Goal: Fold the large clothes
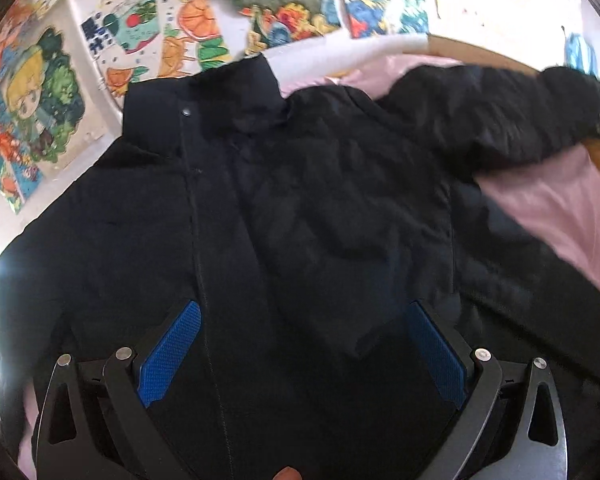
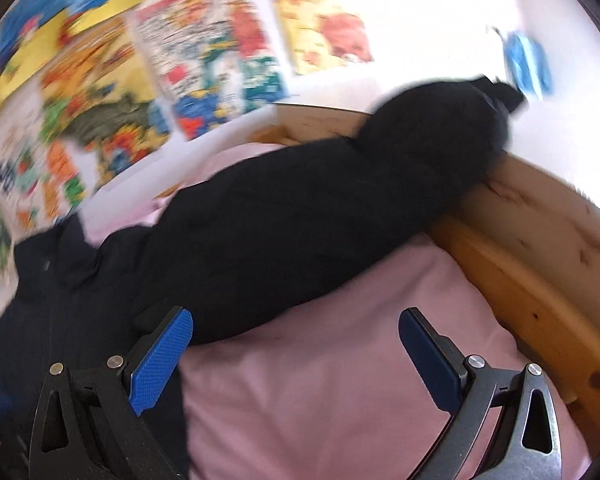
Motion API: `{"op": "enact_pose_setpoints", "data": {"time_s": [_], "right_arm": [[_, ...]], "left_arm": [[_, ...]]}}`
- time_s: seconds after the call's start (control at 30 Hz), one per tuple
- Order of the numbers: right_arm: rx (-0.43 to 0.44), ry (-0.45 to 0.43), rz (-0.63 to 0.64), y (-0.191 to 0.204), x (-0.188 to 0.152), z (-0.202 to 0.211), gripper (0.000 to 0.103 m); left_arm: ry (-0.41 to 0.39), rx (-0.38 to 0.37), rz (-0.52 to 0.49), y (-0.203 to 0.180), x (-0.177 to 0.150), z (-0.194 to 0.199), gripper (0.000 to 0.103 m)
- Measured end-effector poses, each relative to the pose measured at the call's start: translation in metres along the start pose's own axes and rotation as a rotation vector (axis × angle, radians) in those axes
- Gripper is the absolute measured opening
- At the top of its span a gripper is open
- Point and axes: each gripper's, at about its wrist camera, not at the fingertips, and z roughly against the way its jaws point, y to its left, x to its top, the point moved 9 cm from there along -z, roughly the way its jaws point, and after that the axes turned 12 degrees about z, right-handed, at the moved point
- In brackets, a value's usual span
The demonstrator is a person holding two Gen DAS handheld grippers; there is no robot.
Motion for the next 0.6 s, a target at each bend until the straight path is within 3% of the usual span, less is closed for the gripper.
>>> {"op": "enact_pose_setpoints", "data": {"time_s": [0.17,0.27,0.33,0.4,0.47,0.6], "right_arm": [[0.016,-0.004,-0.212,-0.048,0.002,-0.015,0.077],[0.032,-0.033,-0.305,-0.060,0.009,-0.020,0.072],[0.043,-0.051,-0.340,-0.062,0.015,-0.024,0.069],[0.048,-0.060,-0.371,-0.064,0.018,-0.027,0.061],[0.050,-0.058,-0.403,-0.062,0.021,-0.032,0.047],[0.032,-0.064,-0.396,-0.060,0.030,-0.043,0.036]], "left_arm": [[0.007,-0.022,-0.016,-0.008,-0.001,-0.003,0.101],[0.026,-0.038,-0.019,-0.012,-0.002,-0.005,0.101],[0.041,-0.052,0.002,-0.012,0.000,-0.007,0.101],[0.053,-0.073,0.046,-0.007,0.005,-0.008,0.101],[0.064,-0.092,0.085,-0.001,0.010,-0.008,0.101],[0.055,-0.117,0.155,0.015,0.024,-0.005,0.101]]}}
